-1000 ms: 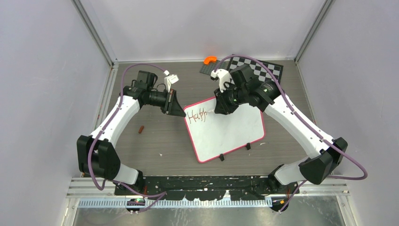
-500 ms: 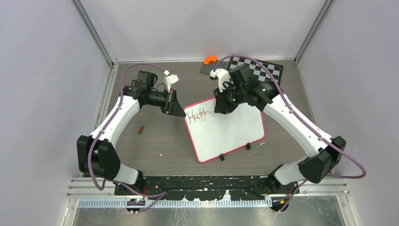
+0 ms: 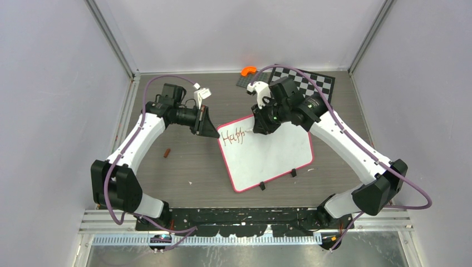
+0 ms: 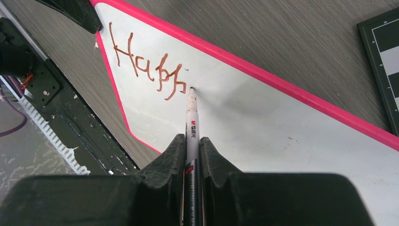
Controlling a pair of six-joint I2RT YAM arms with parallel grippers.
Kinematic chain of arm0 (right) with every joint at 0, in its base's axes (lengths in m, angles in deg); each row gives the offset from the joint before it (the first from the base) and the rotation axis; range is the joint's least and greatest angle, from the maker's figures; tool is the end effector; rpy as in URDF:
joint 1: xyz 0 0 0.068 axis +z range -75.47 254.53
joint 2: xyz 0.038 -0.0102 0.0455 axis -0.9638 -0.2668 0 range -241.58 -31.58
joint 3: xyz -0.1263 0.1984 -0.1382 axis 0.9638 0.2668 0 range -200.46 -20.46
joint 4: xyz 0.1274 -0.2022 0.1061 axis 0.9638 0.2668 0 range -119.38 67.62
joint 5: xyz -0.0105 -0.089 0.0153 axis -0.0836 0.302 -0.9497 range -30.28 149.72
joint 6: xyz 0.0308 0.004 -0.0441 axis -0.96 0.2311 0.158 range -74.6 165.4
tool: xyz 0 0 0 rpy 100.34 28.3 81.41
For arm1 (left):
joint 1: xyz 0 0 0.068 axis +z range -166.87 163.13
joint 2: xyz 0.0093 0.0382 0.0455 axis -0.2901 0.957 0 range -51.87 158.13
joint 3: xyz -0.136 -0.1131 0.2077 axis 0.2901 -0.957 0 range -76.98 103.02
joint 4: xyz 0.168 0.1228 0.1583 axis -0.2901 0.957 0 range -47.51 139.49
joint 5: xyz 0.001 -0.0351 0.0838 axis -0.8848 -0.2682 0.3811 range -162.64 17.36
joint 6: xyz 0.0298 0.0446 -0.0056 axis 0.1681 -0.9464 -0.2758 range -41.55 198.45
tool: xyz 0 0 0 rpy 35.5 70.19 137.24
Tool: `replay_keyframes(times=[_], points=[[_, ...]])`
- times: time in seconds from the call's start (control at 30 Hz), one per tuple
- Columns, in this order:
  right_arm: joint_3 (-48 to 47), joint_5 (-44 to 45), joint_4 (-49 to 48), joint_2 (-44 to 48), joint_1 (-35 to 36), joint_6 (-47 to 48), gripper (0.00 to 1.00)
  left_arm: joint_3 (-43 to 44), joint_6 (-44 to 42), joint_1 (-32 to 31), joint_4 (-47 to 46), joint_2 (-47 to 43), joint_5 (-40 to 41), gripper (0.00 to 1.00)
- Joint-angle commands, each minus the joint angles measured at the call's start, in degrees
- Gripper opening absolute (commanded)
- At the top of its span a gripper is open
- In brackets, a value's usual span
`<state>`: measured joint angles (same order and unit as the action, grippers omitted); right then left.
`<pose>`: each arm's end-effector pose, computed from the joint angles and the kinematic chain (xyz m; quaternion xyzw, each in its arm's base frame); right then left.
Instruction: Write a sentence on the whiteboard
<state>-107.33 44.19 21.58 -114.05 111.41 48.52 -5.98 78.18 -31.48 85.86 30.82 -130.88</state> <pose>0.2339 0.1875 0.3752 -0.3618 0.8479 0.2266 0.3144 0.2746 -0.1029 0.3084 0.2528 0.8074 -0.4933 0.2023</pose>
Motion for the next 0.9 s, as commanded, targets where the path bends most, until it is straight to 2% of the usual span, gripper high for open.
replay_keyframes(times=[0.0, 0.87], points=[[-0.9, 2.9, -2.3, 1.4, -0.3, 0.7, 0.00, 0.3, 0.4, -0.3, 0.2, -2.1, -2.4, 0.00], [2.8, 1.9, -0.1, 2.8, 0.6, 1.6, 0.00, 0.4, 0.4, -0.3, 0.2, -1.7, -2.4, 0.00]])
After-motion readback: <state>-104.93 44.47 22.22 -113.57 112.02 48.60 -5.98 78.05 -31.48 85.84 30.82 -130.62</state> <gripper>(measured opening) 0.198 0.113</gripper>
